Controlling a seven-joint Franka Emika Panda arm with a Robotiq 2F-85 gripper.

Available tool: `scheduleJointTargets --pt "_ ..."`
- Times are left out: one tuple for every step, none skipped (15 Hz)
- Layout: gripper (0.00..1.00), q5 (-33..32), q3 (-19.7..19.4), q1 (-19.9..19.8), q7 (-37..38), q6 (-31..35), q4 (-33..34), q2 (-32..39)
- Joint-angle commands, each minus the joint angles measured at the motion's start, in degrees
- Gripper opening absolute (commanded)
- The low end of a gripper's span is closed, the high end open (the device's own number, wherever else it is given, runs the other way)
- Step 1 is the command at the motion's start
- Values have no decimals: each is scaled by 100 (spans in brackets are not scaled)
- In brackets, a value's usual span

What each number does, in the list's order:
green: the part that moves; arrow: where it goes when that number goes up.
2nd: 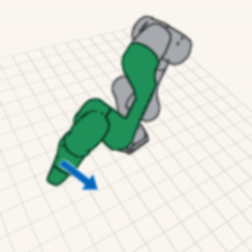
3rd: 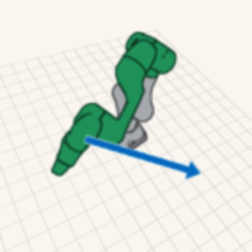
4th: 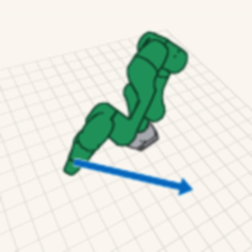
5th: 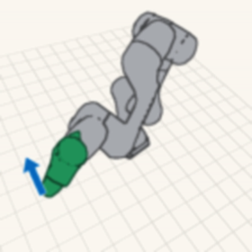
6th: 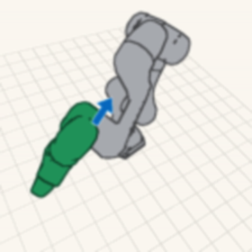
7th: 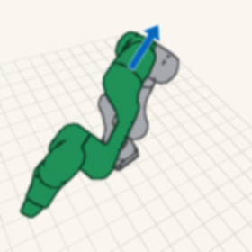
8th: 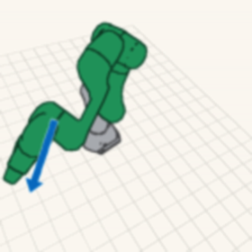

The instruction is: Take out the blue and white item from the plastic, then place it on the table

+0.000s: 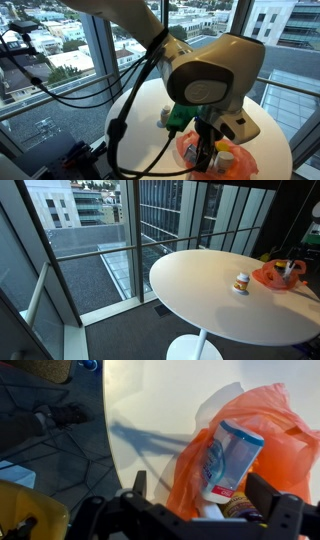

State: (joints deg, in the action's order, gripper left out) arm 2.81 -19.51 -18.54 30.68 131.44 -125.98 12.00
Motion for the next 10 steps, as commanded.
scheduleJointTargets --pt "100 189 -11 130 281 90 232 372" --pt "100 219 0 160 303 132 245 442" --pt "100 241 11 193 330 159 271 507" --pt "100 255 23 237 340 228 284 564" --pt "100 265 31 282 351 299 305 618" --pt "100 279 36 322 360 341 337 676" --pt "100 283 38 358 384 382 362 722" --pt "100 276 41 396 415 460 380 776" --pt "100 262 39 434 433 540 391 824" --pt "100 249 37 470 455 607 403 870"
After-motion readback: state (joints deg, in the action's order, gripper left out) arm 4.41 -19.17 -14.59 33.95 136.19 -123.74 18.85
